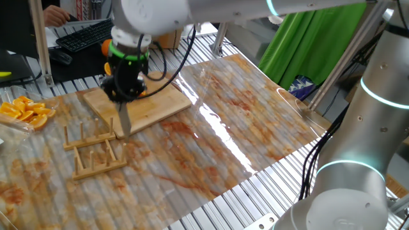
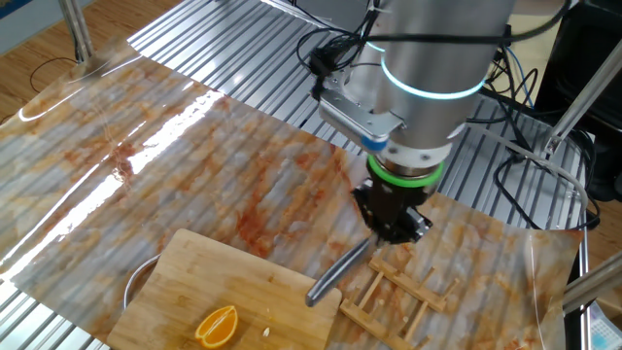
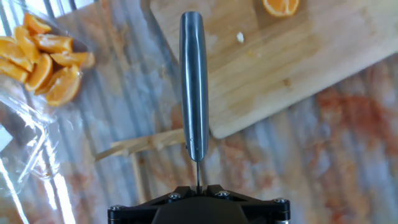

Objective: Chop the orange

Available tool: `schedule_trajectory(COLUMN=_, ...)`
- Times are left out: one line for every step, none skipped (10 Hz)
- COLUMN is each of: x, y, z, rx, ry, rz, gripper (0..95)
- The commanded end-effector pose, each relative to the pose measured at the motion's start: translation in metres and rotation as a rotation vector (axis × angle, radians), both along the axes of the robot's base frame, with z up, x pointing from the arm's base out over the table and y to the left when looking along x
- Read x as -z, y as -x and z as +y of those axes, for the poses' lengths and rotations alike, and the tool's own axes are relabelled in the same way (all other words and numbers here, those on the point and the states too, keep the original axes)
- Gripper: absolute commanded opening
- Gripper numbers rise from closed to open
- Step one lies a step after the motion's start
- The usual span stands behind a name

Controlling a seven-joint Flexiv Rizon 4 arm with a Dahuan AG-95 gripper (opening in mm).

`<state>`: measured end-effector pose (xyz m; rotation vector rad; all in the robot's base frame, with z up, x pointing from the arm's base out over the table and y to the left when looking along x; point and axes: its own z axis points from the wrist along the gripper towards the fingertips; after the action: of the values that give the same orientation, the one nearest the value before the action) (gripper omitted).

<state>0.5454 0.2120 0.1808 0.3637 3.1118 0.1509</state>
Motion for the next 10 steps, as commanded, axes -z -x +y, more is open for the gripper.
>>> schedule_trajectory(x=-0.003, y=-0.015, z=-0.018, rx=-0.053, ry=0.013, rz=-0.010, gripper=0.0)
schedule_trajectory(x=-0.003, y=-0.025, z=-0.028, rx=-0.086, ry=0.021, rz=-0.014, gripper=0.0)
schedule_trajectory(x=-0.001, y=-0.033, z=-0.037, rx=-0.112, ry=0.021, rz=-0.016, gripper=0.0)
schedule_trajectory(x=0.001, y=-0.039, z=-0.046, rx=-0.132, ry=0.021, rz=-0.019, gripper=0.0)
schedule_trajectory(x=0.003, y=-0.046, z=-0.057, rx=-0.156, ry=0.022, rz=-0.023, gripper=0.0)
schedule_trajectory(x=0.005, y=-0.054, z=-0.070, rx=-0.176, ry=0.021, rz=-0.026, gripper=0.0)
schedule_trajectory(x=0.008, y=-0.059, z=-0.080, rx=-0.189, ry=0.023, rz=-0.029, gripper=0.0)
schedule_trajectory(x=0.010, y=-0.063, z=-0.090, rx=-0.203, ry=0.023, rz=-0.035, gripper=0.0)
schedule_trajectory(x=0.012, y=-0.065, z=-0.097, rx=-0.210, ry=0.023, rz=-0.036, gripper=0.0)
schedule_trajectory(x=0.015, y=-0.070, z=-0.106, rx=-0.219, ry=0.023, rz=-0.037, gripper=0.0)
